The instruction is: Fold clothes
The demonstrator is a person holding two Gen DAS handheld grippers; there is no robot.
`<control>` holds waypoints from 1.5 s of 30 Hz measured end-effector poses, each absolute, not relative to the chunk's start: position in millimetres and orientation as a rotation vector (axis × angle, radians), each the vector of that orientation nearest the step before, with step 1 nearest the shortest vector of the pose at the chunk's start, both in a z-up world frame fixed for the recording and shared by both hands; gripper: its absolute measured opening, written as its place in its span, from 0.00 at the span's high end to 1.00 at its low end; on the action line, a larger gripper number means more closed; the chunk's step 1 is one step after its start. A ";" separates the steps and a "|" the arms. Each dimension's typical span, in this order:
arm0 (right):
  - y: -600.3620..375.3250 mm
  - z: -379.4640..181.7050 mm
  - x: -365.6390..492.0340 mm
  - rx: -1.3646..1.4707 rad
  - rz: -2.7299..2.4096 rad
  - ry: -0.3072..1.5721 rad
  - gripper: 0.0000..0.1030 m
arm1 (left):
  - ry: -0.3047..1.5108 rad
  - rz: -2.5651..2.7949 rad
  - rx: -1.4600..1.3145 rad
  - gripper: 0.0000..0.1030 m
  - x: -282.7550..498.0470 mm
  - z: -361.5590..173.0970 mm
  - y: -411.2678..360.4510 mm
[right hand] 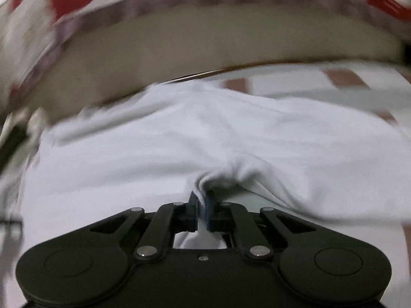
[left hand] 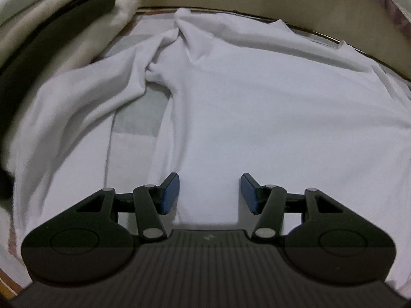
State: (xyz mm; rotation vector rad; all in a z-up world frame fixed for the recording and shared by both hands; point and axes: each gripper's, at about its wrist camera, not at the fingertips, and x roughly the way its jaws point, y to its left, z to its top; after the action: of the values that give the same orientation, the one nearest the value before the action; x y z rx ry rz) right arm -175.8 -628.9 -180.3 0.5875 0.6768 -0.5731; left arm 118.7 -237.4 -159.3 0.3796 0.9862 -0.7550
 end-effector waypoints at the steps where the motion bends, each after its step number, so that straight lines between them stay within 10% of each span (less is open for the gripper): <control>1: -627.2 -180.7 -179.1 0.562 -0.610 0.689 0.96 | 0.977 -0.734 0.398 0.49 120.7 -159.3 -235.9; 13: -629.2 -171.8 -191.4 0.339 -0.885 0.845 1.00 | 0.948 -0.703 0.222 0.49 179.5 -163.3 -199.5; 20: -621.9 -137.7 -179.2 0.439 -0.674 0.744 0.82 | 0.967 -0.782 0.051 0.48 202.6 -161.7 -192.2; 45: -519.1 -135.7 -73.8 0.247 -0.214 0.839 0.69 | 0.964 -0.586 0.352 0.34 155.5 -152.4 -127.6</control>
State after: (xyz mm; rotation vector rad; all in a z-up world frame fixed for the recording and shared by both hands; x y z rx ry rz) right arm -73.8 -519.1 -135.7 0.2474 0.8390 -0.2143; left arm 155.5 -127.6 -152.4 0.3524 0.9642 -0.5863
